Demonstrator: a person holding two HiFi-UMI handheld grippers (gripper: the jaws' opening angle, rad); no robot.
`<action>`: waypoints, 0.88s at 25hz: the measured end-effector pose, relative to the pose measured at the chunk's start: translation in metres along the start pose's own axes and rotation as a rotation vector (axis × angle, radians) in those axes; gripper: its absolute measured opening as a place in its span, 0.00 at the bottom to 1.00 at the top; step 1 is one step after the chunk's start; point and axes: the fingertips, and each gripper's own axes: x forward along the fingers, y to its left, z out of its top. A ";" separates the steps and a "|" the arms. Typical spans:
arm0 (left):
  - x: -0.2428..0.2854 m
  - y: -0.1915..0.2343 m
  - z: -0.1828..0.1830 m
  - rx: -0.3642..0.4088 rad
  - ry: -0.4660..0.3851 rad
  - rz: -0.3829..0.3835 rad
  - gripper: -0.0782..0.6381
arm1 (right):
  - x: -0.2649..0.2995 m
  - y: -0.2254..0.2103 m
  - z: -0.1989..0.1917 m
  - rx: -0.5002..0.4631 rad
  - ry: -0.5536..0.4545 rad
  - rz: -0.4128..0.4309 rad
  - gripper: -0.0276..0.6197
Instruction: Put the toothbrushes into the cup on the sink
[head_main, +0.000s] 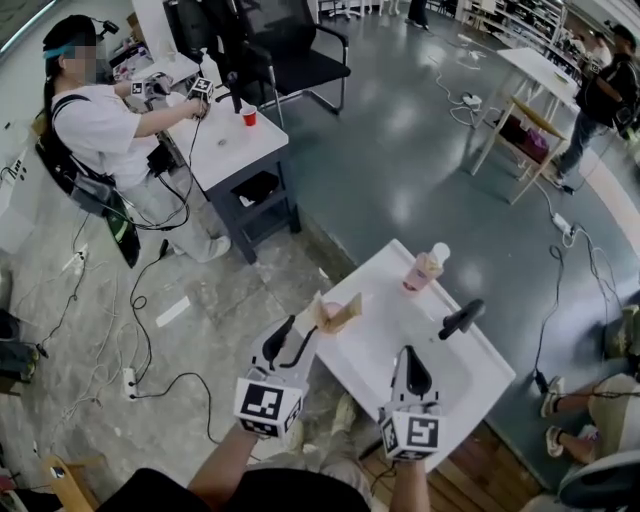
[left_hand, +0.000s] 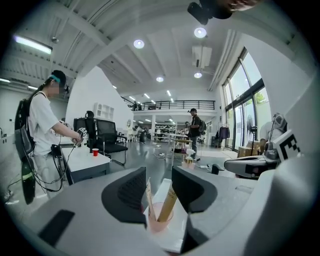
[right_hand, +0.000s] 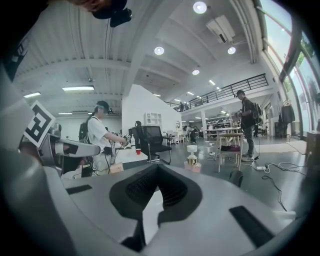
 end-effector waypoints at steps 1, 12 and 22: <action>-0.006 -0.002 0.004 0.002 -0.008 -0.008 0.33 | -0.005 0.002 0.002 -0.004 -0.008 -0.003 0.04; -0.073 -0.014 0.033 0.031 -0.103 -0.072 0.27 | -0.067 0.039 0.037 -0.040 -0.090 -0.071 0.04; -0.134 -0.015 0.046 0.053 -0.140 -0.139 0.21 | -0.118 0.080 0.049 -0.070 -0.139 -0.121 0.04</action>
